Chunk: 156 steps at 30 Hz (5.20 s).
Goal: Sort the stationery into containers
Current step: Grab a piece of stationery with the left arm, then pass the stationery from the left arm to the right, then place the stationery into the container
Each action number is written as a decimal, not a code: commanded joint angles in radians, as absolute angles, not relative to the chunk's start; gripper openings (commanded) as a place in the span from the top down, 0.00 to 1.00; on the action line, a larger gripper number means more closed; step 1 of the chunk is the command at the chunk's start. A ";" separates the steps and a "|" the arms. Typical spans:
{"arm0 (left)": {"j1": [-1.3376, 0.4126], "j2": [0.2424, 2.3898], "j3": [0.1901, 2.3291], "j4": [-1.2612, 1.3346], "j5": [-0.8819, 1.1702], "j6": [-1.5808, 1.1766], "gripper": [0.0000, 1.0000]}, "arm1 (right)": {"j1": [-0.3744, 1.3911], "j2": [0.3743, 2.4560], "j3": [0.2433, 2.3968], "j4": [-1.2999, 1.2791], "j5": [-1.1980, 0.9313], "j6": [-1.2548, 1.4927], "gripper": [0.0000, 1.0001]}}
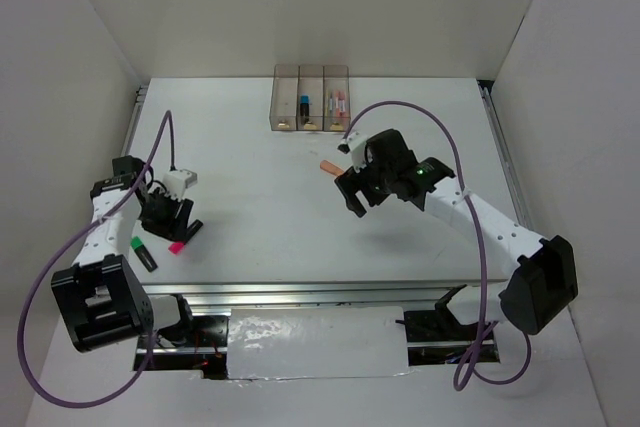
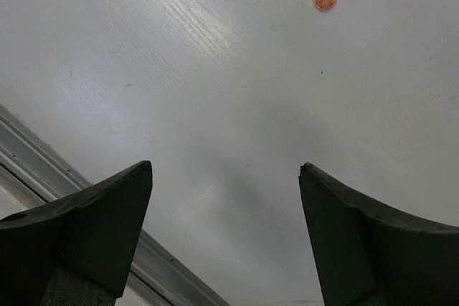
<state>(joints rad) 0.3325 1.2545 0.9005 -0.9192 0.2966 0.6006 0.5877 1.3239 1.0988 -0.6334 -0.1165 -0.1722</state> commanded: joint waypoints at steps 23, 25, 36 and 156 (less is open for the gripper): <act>0.339 1.512 0.804 -0.620 0.224 0.589 0.47 | 0.589 1.192 1.048 -0.554 -0.087 -0.178 0.12; 0.339 1.513 0.782 -0.612 0.229 0.588 0.48 | 0.589 1.183 1.048 -0.548 -0.084 -0.183 0.12; 0.221 1.392 0.899 -0.789 0.382 0.539 0.91 | 0.580 1.039 1.028 -0.465 0.052 -0.372 0.16; 0.419 0.864 0.970 -0.485 0.624 -0.095 0.01 | 0.546 2.163 2.126 -0.290 0.219 0.230 1.00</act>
